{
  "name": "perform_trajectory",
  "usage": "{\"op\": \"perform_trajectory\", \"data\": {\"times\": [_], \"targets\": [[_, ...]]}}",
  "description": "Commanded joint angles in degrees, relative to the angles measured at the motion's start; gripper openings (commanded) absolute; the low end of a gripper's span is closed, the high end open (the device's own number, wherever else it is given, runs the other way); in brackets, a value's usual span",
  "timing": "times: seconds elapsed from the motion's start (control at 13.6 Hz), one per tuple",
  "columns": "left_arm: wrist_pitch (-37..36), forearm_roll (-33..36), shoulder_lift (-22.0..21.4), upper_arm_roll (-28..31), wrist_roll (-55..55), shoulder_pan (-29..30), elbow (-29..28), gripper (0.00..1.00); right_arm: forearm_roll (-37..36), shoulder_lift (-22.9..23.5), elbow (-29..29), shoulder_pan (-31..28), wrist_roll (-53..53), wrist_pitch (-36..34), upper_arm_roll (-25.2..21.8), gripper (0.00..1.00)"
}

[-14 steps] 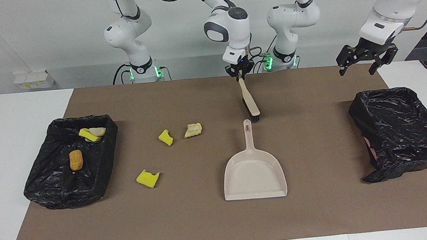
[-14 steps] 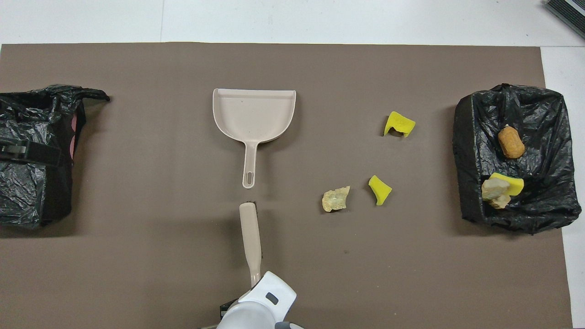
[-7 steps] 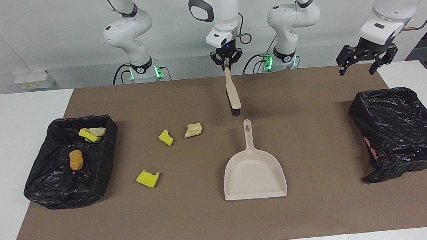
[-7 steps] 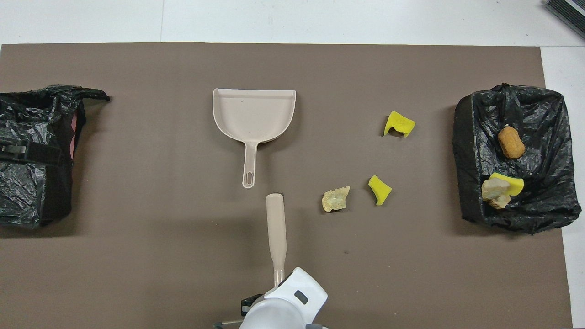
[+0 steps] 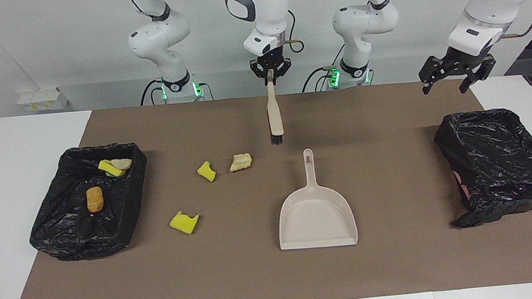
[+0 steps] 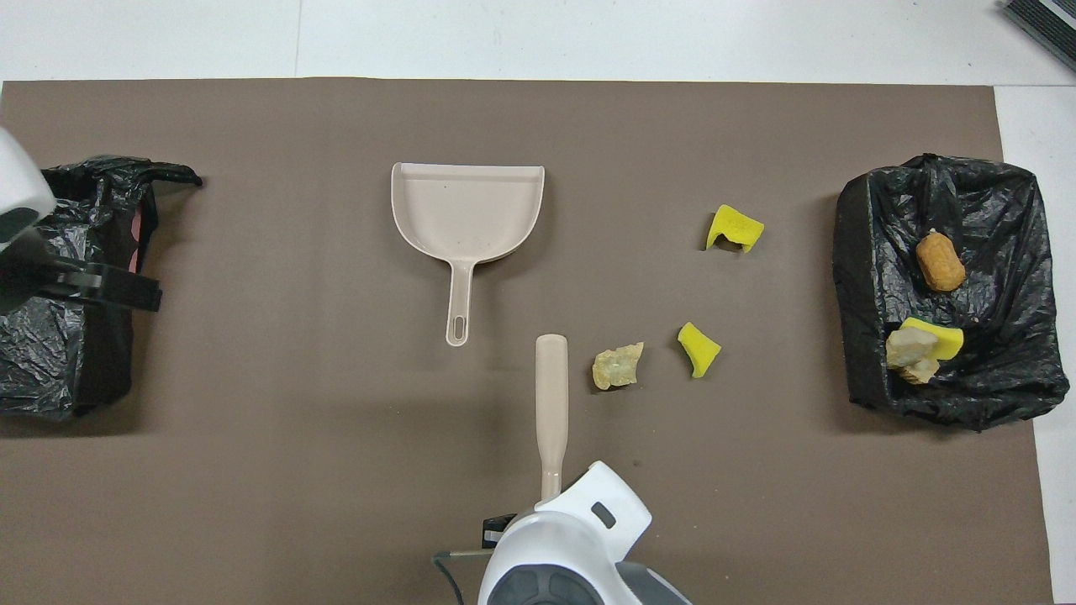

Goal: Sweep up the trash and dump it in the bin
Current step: 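Move the brush toward the bread with the right gripper while the left gripper reaches in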

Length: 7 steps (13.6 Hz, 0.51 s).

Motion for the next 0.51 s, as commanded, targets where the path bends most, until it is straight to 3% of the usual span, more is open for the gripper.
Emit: {"op": "perform_trajectory", "data": {"times": [0.0,0.29,0.44], "targets": [[7.4,-2.1,-0.9,0.3,-3.8,-6.1,-7.4,1.00,0.4,2.0,1.2,-5.0,-4.6,0.3,0.3,0.00],[21.0,-2.3,0.4,0.2,-8.0,-11.7,-17.2,1.00,-2.0,3.3,1.4,-12.3,-6.5,-3.6,0.3,0.00],[27.3,-2.3,6.3,0.1,-13.7,-14.3,-16.4,1.00,-6.0,3.6,1.2,-15.8,-6.9,-6.2,0.3,0.00]]}}
